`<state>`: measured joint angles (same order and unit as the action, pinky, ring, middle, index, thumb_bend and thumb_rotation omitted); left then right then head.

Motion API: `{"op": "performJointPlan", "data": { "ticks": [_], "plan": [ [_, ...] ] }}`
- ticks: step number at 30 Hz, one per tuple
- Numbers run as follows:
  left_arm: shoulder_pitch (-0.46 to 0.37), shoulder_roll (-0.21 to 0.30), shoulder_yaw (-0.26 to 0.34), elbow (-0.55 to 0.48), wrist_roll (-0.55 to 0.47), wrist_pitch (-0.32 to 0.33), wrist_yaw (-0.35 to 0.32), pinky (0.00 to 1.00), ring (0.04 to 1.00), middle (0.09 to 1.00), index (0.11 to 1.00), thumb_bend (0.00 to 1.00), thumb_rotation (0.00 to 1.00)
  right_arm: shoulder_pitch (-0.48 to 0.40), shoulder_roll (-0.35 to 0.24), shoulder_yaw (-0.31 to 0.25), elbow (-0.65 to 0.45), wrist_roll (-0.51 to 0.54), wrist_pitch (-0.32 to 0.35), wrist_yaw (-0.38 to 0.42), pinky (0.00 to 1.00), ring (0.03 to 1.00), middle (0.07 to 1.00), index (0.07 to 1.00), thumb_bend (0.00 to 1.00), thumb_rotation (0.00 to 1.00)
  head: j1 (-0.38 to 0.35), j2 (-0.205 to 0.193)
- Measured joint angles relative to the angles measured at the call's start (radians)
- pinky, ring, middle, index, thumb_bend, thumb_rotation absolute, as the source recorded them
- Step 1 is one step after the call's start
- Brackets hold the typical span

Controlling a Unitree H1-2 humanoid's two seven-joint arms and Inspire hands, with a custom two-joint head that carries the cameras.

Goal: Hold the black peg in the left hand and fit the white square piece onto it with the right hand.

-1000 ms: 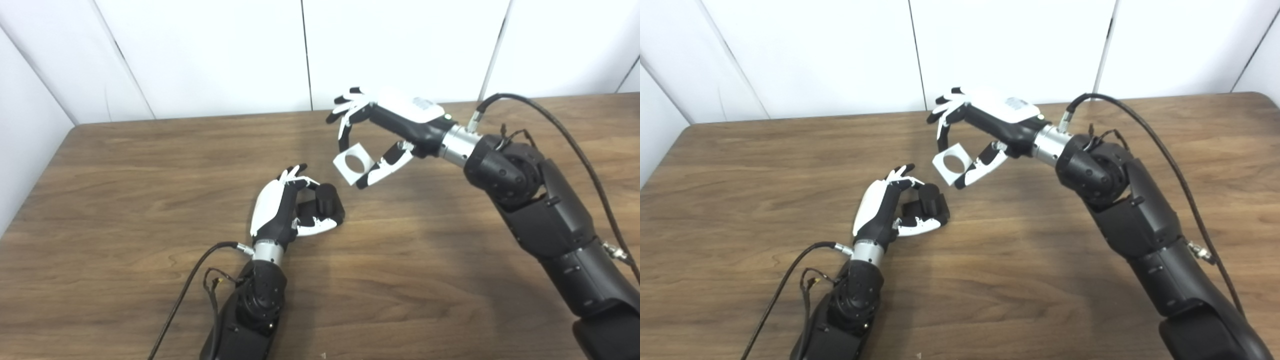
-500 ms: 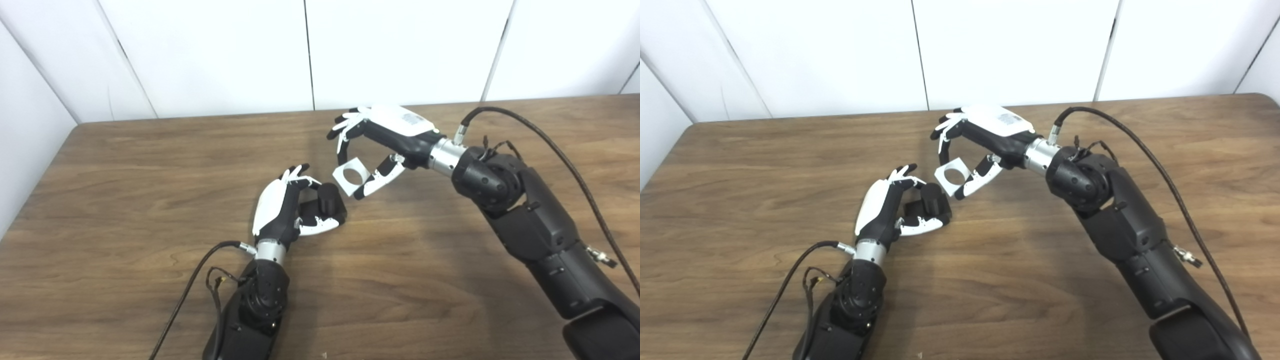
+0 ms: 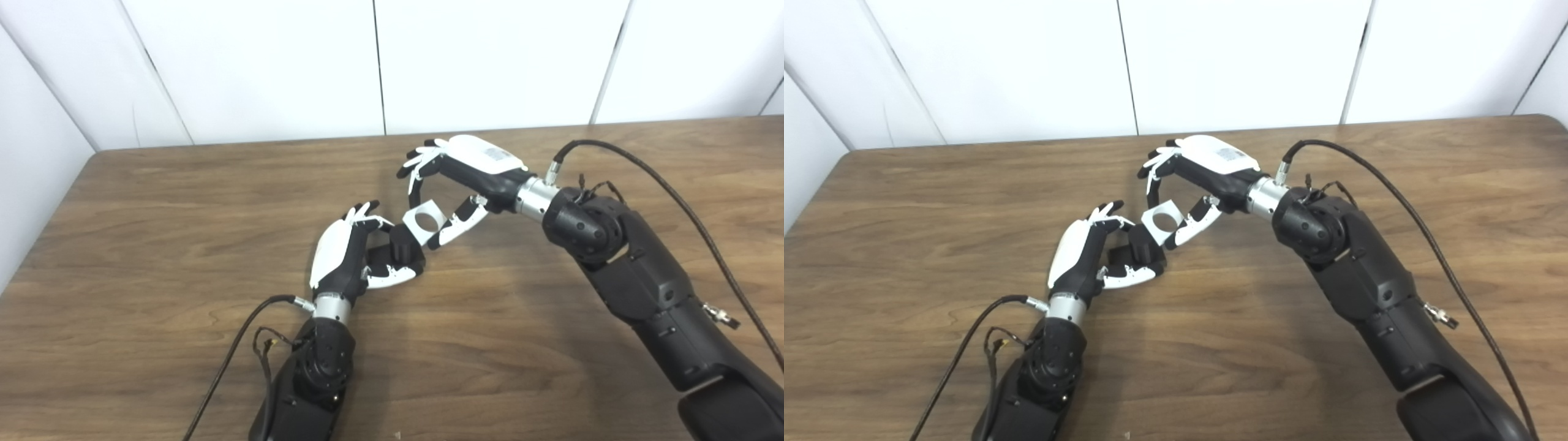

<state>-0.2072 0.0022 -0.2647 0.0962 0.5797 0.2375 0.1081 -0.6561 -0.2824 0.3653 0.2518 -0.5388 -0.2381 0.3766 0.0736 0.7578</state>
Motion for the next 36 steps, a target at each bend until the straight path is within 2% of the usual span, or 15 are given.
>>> {"op": "performJointPlan", "data": {
  "ticks": [8,20,36],
  "plan": [
    [-0.002,-0.003,0.000,0.002,0.001,0.001,0.003,1.00,1.000,0.950,0.489,0.52,0.09,-0.031,0.022,0.000,0.000,0.001,0.000,0.000,1.00,0.917,0.810,0.480,0.52,0.14,0.003,0.000],
    [-0.002,-0.004,0.000,0.007,0.001,-0.001,0.013,1.00,1.000,0.949,0.489,0.52,0.09,-0.034,0.049,0.008,0.002,-0.018,0.015,0.000,1.00,0.915,0.809,0.480,0.52,0.14,0.006,0.003],
    [-0.002,-0.004,-0.001,0.003,0.001,0.010,0.014,1.00,1.000,0.955,0.490,0.52,0.09,-0.035,0.045,0.030,0.024,-0.022,-0.011,0.000,1.00,0.908,0.804,0.480,0.52,0.14,0.009,0.014]
  ]
}}
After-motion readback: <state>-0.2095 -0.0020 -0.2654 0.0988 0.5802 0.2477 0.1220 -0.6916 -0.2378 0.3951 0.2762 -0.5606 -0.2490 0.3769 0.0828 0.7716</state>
